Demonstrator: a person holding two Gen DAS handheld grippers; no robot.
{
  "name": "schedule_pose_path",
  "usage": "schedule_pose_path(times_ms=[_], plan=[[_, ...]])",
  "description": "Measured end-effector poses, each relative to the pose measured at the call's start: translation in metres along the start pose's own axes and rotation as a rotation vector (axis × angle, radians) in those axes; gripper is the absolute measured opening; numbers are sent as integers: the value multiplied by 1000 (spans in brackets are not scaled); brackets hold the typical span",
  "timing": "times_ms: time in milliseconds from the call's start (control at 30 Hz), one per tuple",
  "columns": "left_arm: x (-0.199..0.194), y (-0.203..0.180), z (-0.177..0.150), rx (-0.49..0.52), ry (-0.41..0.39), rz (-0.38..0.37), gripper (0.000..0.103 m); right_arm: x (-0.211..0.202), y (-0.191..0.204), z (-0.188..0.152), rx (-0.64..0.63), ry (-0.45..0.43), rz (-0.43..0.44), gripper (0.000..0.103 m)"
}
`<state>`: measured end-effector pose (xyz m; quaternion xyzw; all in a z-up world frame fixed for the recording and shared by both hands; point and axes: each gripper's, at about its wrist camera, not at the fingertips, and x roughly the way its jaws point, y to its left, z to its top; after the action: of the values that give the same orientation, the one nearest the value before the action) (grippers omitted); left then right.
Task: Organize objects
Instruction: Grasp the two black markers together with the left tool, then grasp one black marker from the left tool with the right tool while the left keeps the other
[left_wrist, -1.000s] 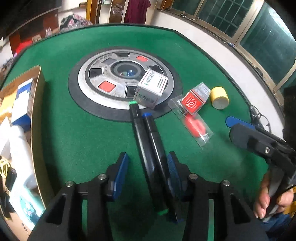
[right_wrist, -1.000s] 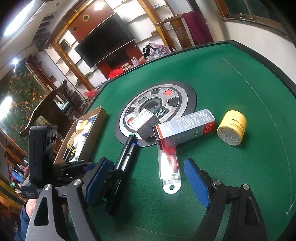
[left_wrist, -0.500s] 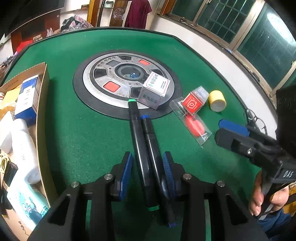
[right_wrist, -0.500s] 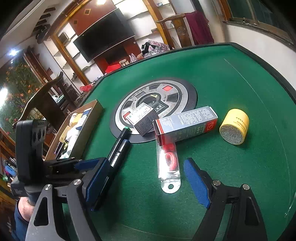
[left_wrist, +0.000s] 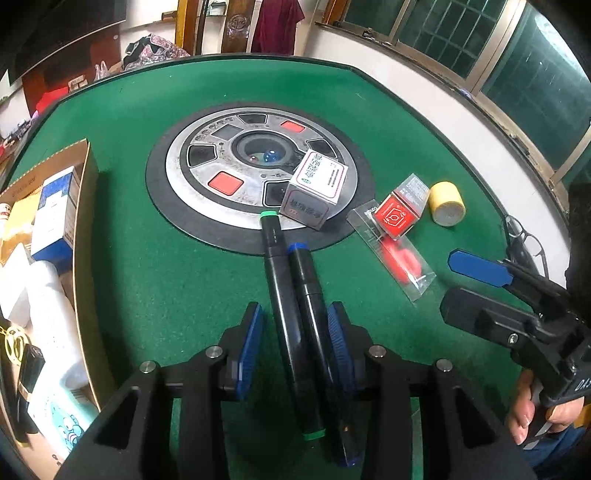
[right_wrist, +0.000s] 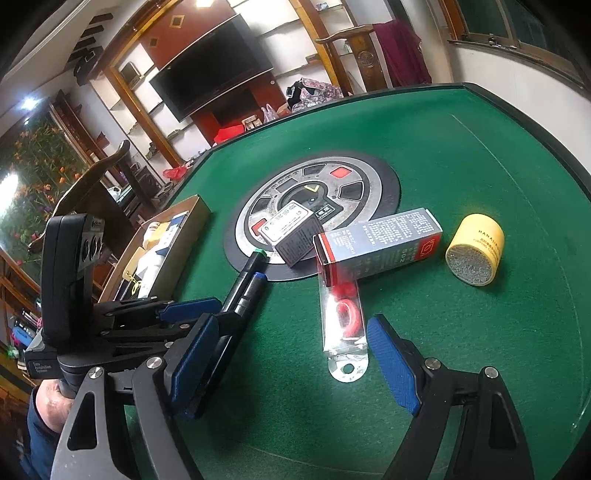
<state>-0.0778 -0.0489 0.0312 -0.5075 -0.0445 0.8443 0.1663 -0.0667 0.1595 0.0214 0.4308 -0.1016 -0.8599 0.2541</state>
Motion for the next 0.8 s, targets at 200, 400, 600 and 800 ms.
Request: schedule_pose_path(times_ms=[200, 400, 600, 800], plan=[[-5, 20, 0, -68, -16, -68, 36, -1, 2, 0, -8, 4, 1, 87], [2, 12, 3, -35, 1, -10, 38, 2, 4, -1, -7, 17, 9, 87], [2, 2, -2, 33, -6, 114, 31, 2, 7, -2, -16, 14, 10, 87], [-10, 10, -17, 13, -48, 124, 27, 10, 45, -14, -182, 15, -22, 75]])
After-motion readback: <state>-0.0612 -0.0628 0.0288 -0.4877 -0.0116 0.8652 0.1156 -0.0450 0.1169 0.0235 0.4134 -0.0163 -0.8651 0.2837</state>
